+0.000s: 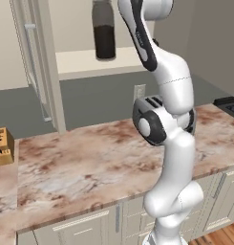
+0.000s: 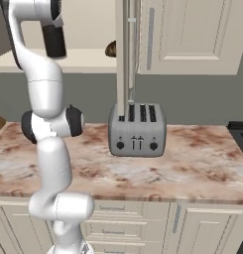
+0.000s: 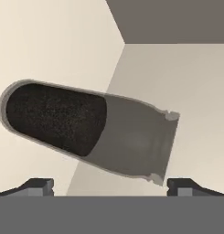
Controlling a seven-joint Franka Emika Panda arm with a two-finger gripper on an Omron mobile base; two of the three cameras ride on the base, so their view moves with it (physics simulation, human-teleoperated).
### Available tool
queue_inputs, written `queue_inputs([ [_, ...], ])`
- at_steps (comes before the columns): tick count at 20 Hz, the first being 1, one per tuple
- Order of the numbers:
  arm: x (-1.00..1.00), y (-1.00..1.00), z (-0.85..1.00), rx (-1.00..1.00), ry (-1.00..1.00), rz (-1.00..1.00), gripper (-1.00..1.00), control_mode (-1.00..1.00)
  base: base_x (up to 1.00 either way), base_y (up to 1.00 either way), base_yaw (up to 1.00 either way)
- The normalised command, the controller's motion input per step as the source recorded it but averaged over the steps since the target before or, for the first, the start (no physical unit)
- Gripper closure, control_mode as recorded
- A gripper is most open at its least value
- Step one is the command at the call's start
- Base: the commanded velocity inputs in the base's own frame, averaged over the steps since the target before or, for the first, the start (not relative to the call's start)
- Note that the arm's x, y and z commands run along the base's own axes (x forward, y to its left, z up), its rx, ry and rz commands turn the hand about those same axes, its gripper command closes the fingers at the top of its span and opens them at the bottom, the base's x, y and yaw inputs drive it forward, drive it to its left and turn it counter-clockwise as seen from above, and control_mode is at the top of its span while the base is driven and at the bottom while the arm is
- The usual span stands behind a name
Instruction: Pick the candle and jar from the dining table and place them in the open cabinet. Close the cabinet after placing the objects.
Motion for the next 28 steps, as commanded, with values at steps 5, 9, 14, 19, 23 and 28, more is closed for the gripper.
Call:
queue_inputs([
  [5, -0.98, -0.04, 0.0, 0.0, 0.0, -0.02, -1.0, -1.0, 0.0, 0.0, 0.0],
  [9, -1.0, -0.02, -0.2, 0.0, -0.03, -0.02, -1.0, -1.0, 0.0, 0.0, 0.0],
  [14, -1.0, -0.03, -0.83, 0.0, -0.11, -0.02, -1.0, -1.0, 0.0, 0.0, 0.0],
  [19, -1.0, -0.1, -0.86, 0.0, -0.02, -0.03, -1.0, -1.0, 0.0, 0.0, 0.0],
  [23, -0.79, -0.29, -0.99, 0.0, 0.0, -0.01, -1.0, -1.0, 0.0, 0.0, 0.0],
  [28, -0.69, -0.36, -1.0, 0.02, 0.0, 0.0, -1.0, -1.0, 0.0, 0.0, 0.0],
])
